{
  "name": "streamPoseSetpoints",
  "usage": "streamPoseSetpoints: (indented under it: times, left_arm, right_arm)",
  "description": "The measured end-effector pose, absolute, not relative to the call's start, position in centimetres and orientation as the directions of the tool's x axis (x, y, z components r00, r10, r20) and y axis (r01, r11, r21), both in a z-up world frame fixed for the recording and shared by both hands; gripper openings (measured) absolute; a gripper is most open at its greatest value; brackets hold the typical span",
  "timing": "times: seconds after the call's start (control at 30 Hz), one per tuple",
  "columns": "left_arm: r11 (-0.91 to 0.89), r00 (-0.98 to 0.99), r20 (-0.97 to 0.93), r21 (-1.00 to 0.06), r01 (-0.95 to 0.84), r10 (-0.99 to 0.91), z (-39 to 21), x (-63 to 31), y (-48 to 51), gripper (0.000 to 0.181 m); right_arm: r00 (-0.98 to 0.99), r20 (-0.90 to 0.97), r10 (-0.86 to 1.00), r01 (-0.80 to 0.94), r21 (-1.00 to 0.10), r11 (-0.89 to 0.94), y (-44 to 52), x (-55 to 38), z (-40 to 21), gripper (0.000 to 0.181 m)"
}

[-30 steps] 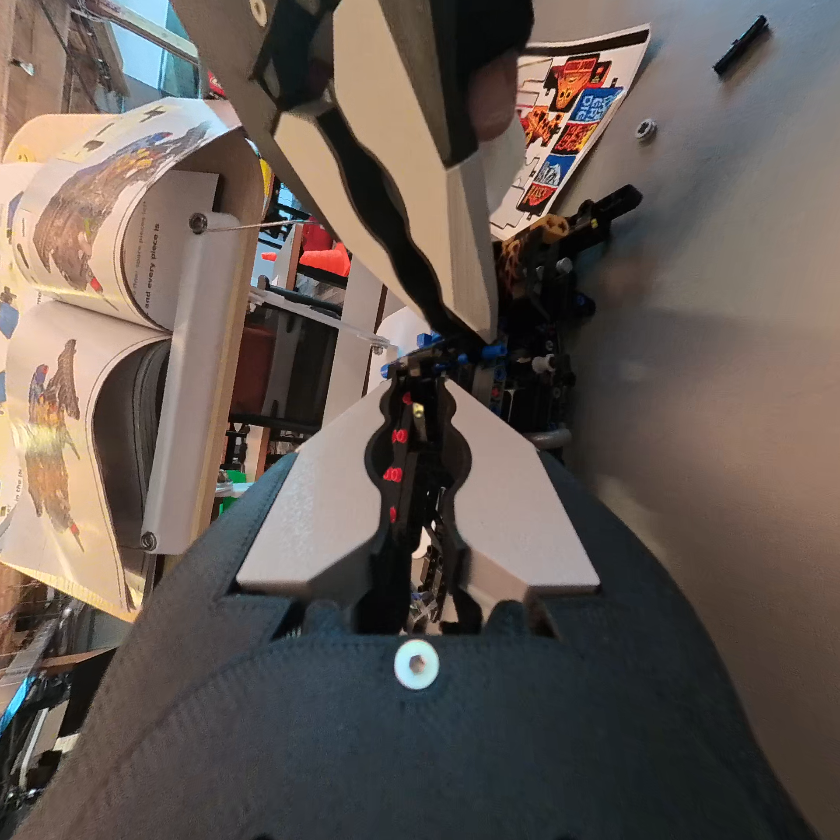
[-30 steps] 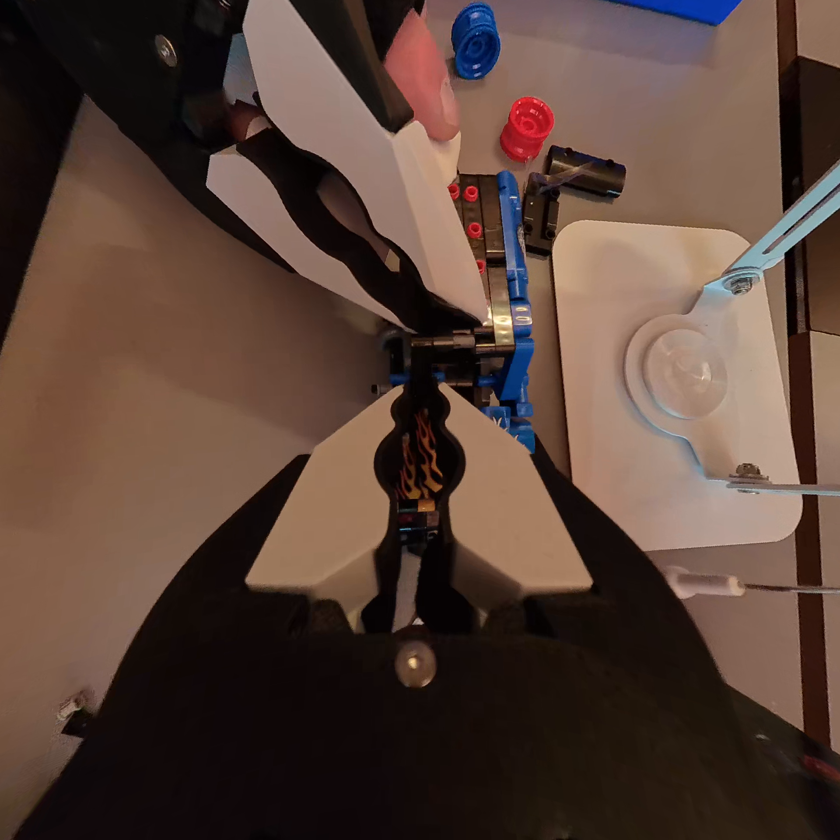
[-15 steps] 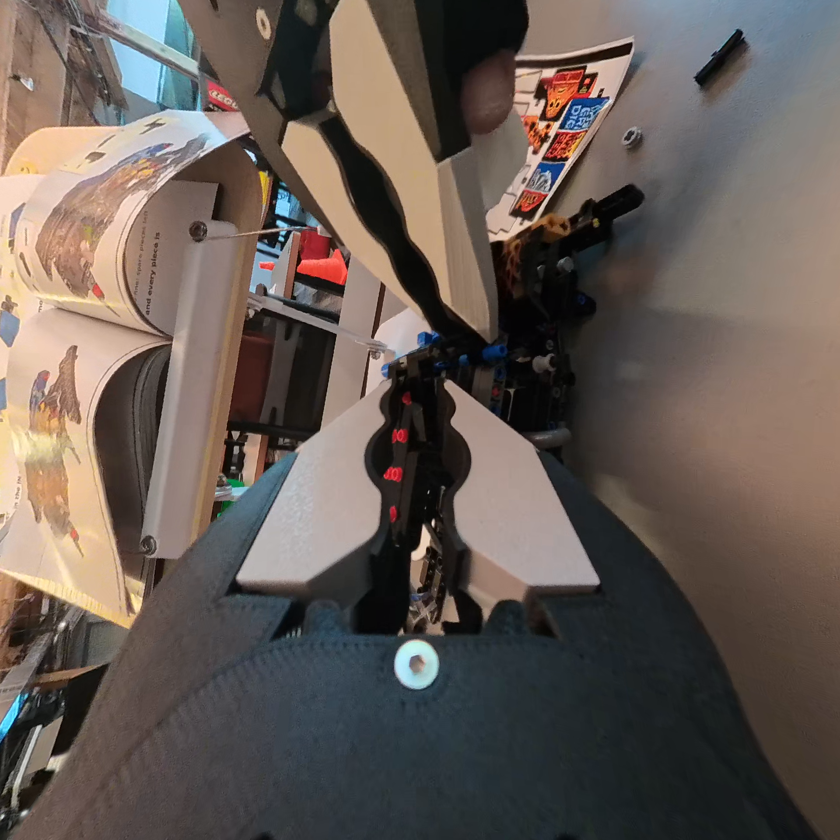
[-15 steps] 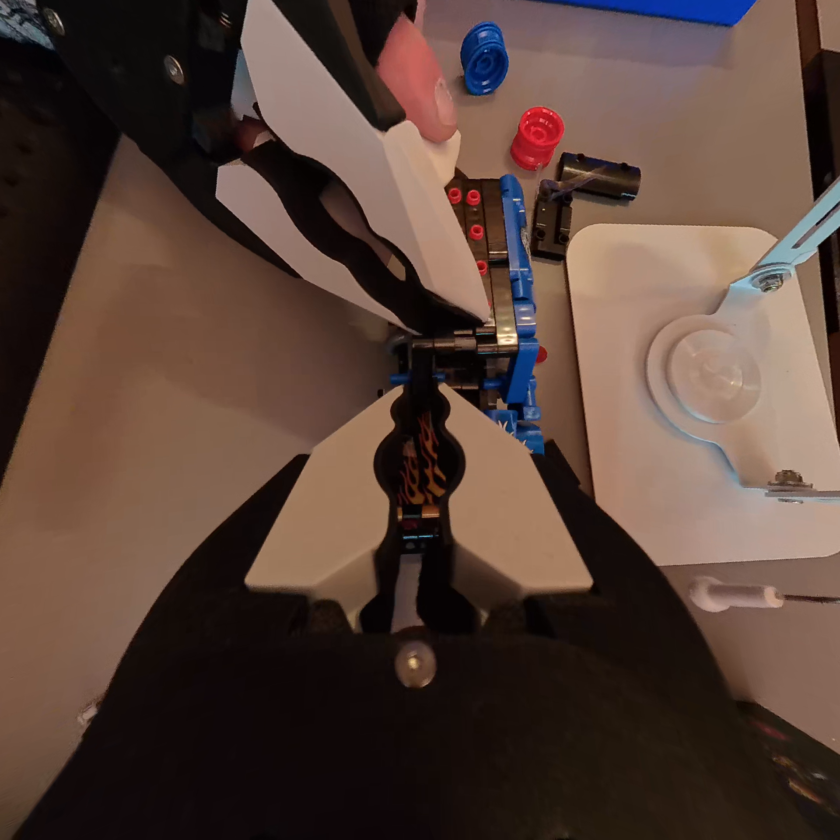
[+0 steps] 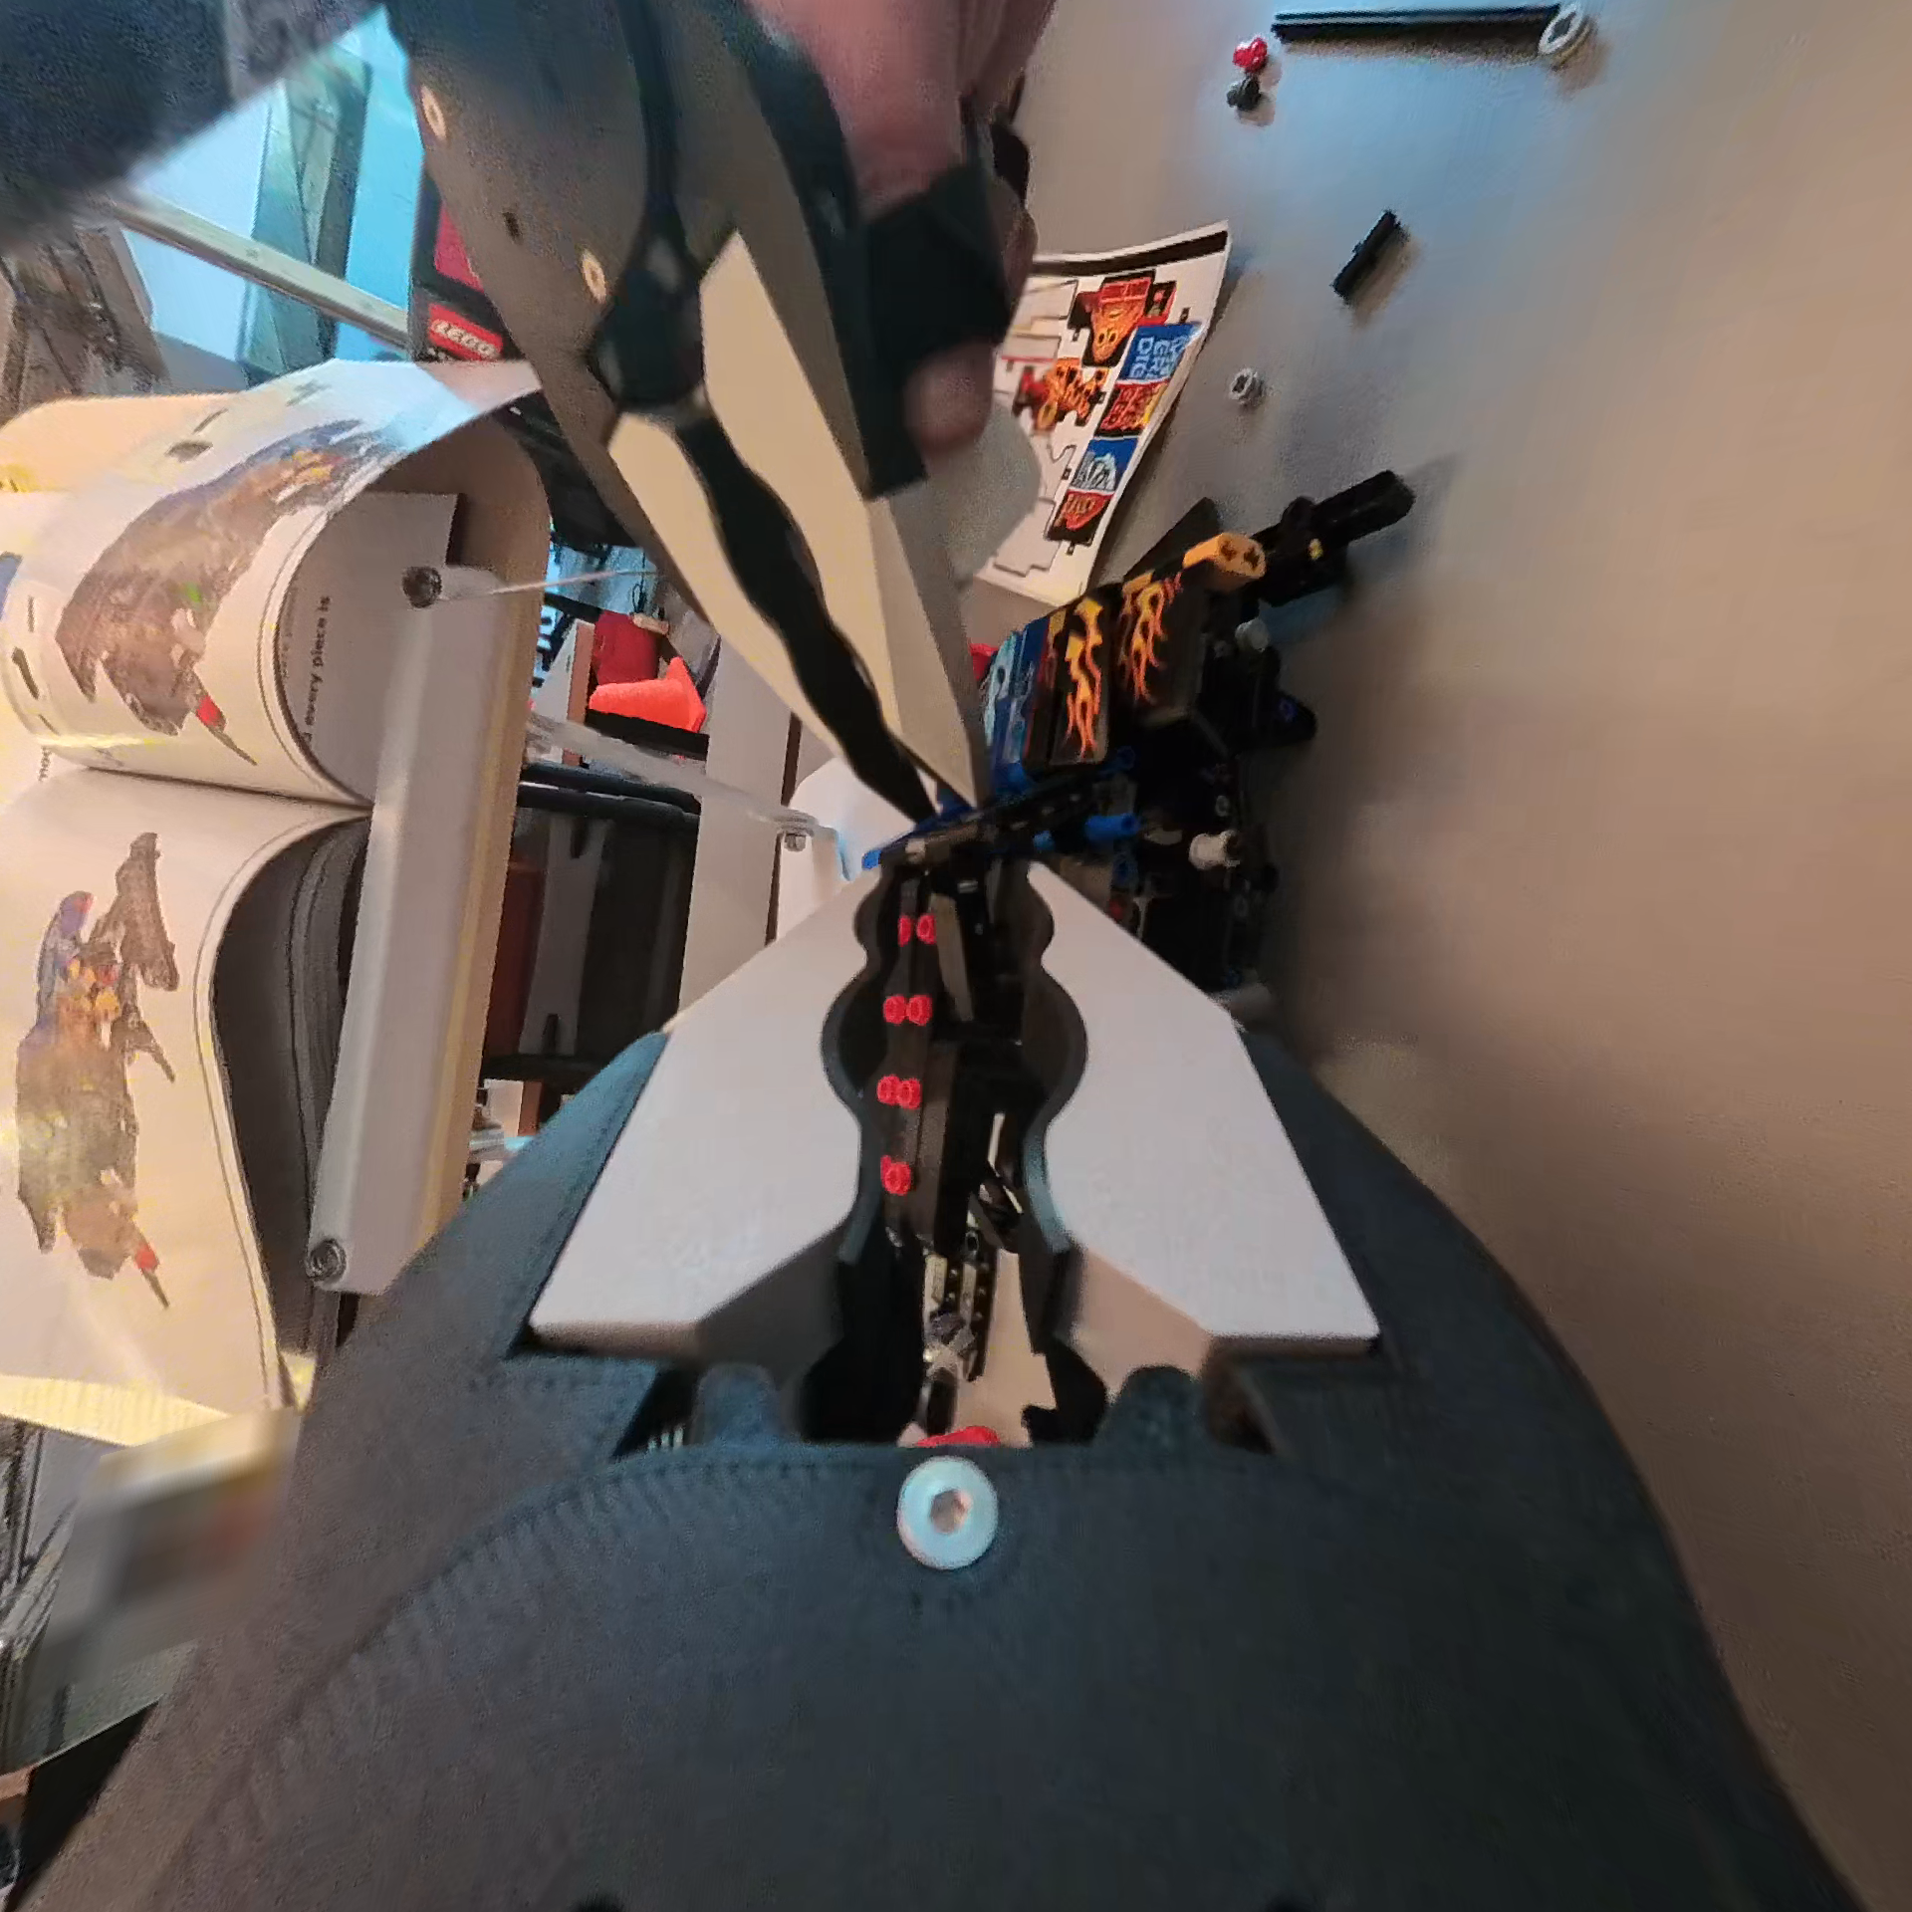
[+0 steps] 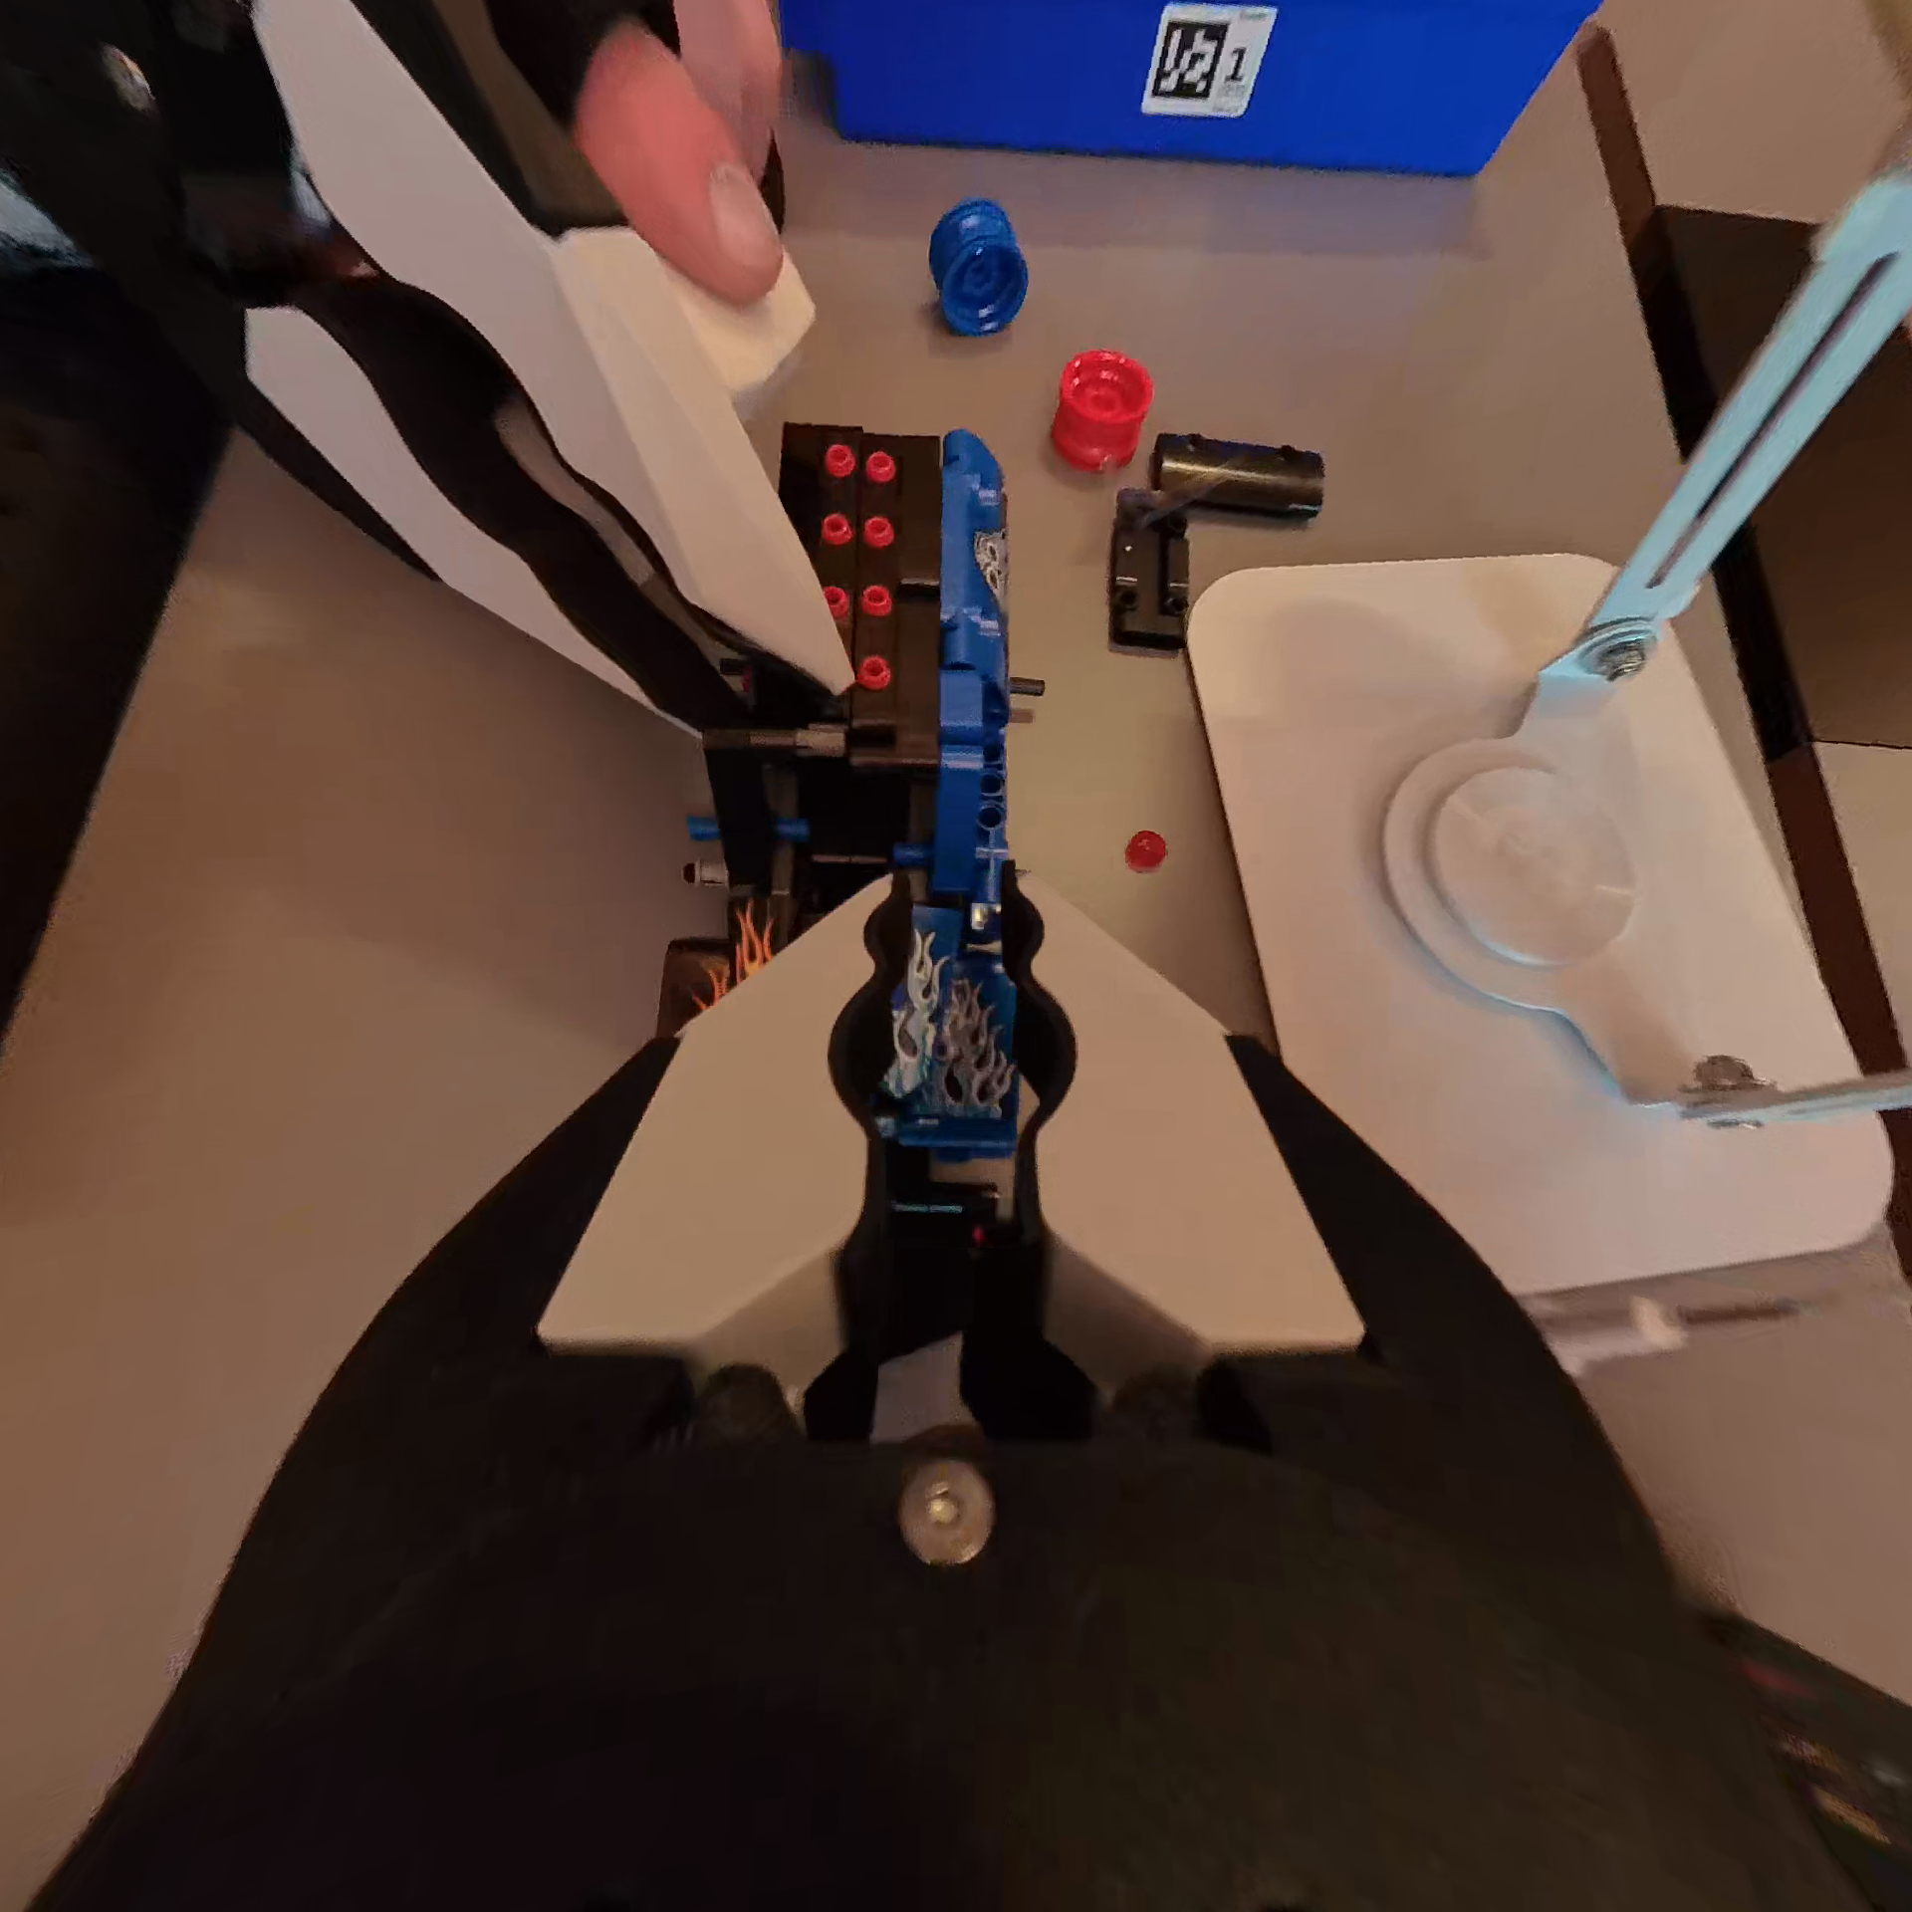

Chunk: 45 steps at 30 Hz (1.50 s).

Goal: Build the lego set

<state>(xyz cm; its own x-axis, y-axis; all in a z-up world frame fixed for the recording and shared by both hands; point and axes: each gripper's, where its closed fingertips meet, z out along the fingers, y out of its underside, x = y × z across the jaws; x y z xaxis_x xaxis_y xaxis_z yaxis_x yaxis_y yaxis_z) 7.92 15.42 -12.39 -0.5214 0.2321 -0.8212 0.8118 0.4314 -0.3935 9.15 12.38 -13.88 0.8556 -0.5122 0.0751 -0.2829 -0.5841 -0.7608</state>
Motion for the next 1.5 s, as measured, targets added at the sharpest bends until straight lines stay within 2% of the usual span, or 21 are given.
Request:
streamPoseSetpoints:
  times: [0.13, 0.2, 0.33, 0.43, 0.57, 0.67, 0.73, 0.8, 0.9, 1.0, 1.03, 1.17, 1.33, 1.4, 1.43, 1.5]
  left_arm:
    - [0.475, -0.472, -0.855, -0.330, 0.816, 0.217, -12.8, 8.4, 15.0, 0.011]
    - [0.465, -0.481, -0.849, -0.343, 0.816, 0.217, -12.8, 8.1, 14.9, 0.010]
    - [0.456, -0.477, -0.852, -0.343, 0.821, 0.217, -12.9, 8.1, 15.0, 0.009]
    - [0.472, -0.410, -0.877, -0.260, 0.843, 0.250, -12.9, 8.1, 15.0, 0.009]
    - [0.480, -0.387, -0.884, -0.228, 0.847, 0.262, -12.9, 8.1, 15.0, 0.009]
    - [0.487, -0.392, -0.885, -0.235, 0.841, 0.251, -12.8, 8.1, 15.0, 0.008]
    - [0.478, -0.481, -0.853, -0.342, 0.809, 0.204, -12.7, 8.1, 14.9, 0.009]
    - [0.468, -0.534, -0.826, -0.406, 0.785, 0.180, -12.6, 8.0, 14.9, 0.008]
    - [0.450, -0.508, -0.841, -0.387, 0.805, 0.185, -12.7, 7.8, 14.9, 0.008]
    - [0.439, -0.547, -0.820, -0.434, 0.787, 0.169, -12.7, 7.8, 14.8, 0.008]
    - [0.441, -0.539, -0.825, -0.425, 0.790, 0.171, -12.8, 7.8, 14.8, 0.008]
    - [0.476, -0.394, -0.889, -0.249, 0.843, 0.232, -12.8, 7.8, 14.8, 0.008]
    - [0.518, -0.335, -0.896, -0.147, 0.843, 0.291, -12.9, 8.0, 14.6, 0.009]
    - [0.510, -0.411, -0.874, -0.237, 0.827, 0.260, -12.8, 7.7, 14.6, 0.011]
    - [0.504, -0.455, -0.860, -0.294, 0.812, 0.232, -12.4, 7.7, 14.7, 0.019]
    - [0.537, -0.511, -0.829, -0.331, 0.776, 0.228, -12.3, 8.5, 15.8, 0.025]
  right_arm:
    - [0.851, 0.063, -0.521, -0.294, -0.765, -0.573, 13.0, 9.5, -14.6, 0.012]
    - [0.851, 0.057, -0.523, -0.294, -0.773, -0.562, 13.0, 9.5, -14.5, 0.006]
    - [0.851, 0.035, -0.524, -0.301, -0.784, -0.543, 13.0, 9.6, -14.6, 0.006]
    - [0.852, 0.035, -0.523, -0.300, -0.786, -0.541, 13.1, 9.5, -14.6, 0.006]
    - [0.851, 0.038, -0.524, -0.300, -0.783, -0.545, 13.1, 9.5, -14.6, 0.006]
    - [0.850, 0.044, -0.525, -0.298, -0.782, -0.547, 13.0, 9.6, -14.7, 0.006]
    - [0.850, 0.040, -0.525, -0.299, -0.784, -0.544, 13.0, 9.6, -14.7, 0.006]
    - [0.851, 0.037, -0.524, -0.298, -0.787, -0.539, 13.1, 9.6, -14.7, 0.006]
    - [0.853, 0.033, -0.522, -0.299, -0.787, -0.539, 13.1, 9.5, -14.7, 0.006]
    - [0.854, 0.025, -0.519, -0.301, -0.791, -0.533, 13.1, 9.5, -14.7, 0.006]
    - [0.854, 0.023, -0.520, -0.302, -0.791, -0.532, 13.1, 9.5, -14.7, 0.006]
    - [0.854, 0.021, -0.520, -0.304, -0.790, -0.532, 13.1, 9.5, -14.7, 0.006]
    - [0.850, 0.024, -0.526, -0.308, -0.788, -0.533, 13.0, 9.6, -14.7, 0.006]
    - [0.850, 0.026, -0.526, -0.310, -0.783, -0.539, 12.8, 9.5, -14.6, 0.006]
    - [0.852, 0.028, -0.523, -0.310, -0.778, -0.547, 12.8, 9.3, -14.5, 0.006]
    - [0.852, 0.037, -0.522, -0.305, -0.775, -0.553, 12.6, 9.3, -14.3, 0.006]
